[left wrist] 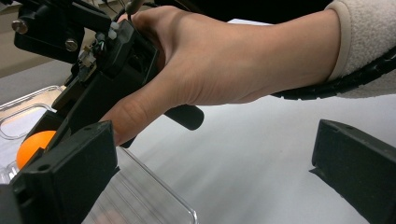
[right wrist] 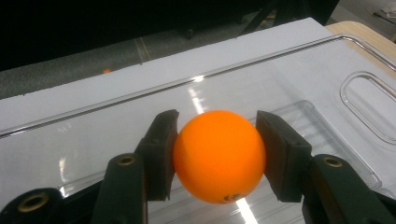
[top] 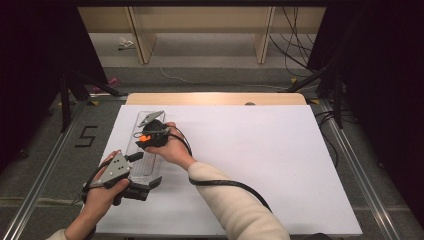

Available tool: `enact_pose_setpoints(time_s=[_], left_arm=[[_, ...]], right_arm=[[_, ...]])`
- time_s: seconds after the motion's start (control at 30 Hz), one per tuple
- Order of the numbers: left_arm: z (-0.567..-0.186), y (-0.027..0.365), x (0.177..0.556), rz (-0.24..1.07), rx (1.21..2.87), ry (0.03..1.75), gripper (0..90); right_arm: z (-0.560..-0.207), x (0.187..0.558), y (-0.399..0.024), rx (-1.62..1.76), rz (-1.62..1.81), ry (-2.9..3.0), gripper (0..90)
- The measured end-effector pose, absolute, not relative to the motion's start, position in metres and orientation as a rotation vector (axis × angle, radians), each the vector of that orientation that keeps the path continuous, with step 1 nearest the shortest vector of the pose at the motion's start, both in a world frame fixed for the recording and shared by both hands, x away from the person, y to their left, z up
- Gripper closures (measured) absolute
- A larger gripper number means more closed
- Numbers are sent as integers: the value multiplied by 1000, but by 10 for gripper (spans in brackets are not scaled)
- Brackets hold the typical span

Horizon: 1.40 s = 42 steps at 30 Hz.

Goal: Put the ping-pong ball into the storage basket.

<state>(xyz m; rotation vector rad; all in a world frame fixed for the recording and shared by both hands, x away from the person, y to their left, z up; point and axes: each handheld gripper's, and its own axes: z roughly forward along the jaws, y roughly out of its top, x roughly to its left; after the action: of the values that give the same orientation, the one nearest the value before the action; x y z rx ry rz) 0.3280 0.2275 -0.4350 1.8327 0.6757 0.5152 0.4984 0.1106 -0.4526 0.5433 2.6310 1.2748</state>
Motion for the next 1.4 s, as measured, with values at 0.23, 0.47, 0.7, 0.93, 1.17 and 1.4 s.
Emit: enact_pose_setpoints(time_s=[0.23,0.47,0.7,0.93,1.17,1.4], left_arm=[[-435,227,328,515,1833,675,0],[-435,228,328,515,1832,676,0],[-435,227,328,517,1830,675,0],[-435,227,328,517,1829,674,0],[-435,227,328,518,1829,675,0],[-435,227,328,519,1829,676,0]], right_arm=[[-453,499,110,549,1275,2632,510],[-450,499,110,551,1286,2621,475],[-444,498,108,562,1312,2597,332],[-437,498,103,556,1335,2586,260],[-429,497,96,550,1354,2565,192],[-426,495,86,560,1374,2543,167]])
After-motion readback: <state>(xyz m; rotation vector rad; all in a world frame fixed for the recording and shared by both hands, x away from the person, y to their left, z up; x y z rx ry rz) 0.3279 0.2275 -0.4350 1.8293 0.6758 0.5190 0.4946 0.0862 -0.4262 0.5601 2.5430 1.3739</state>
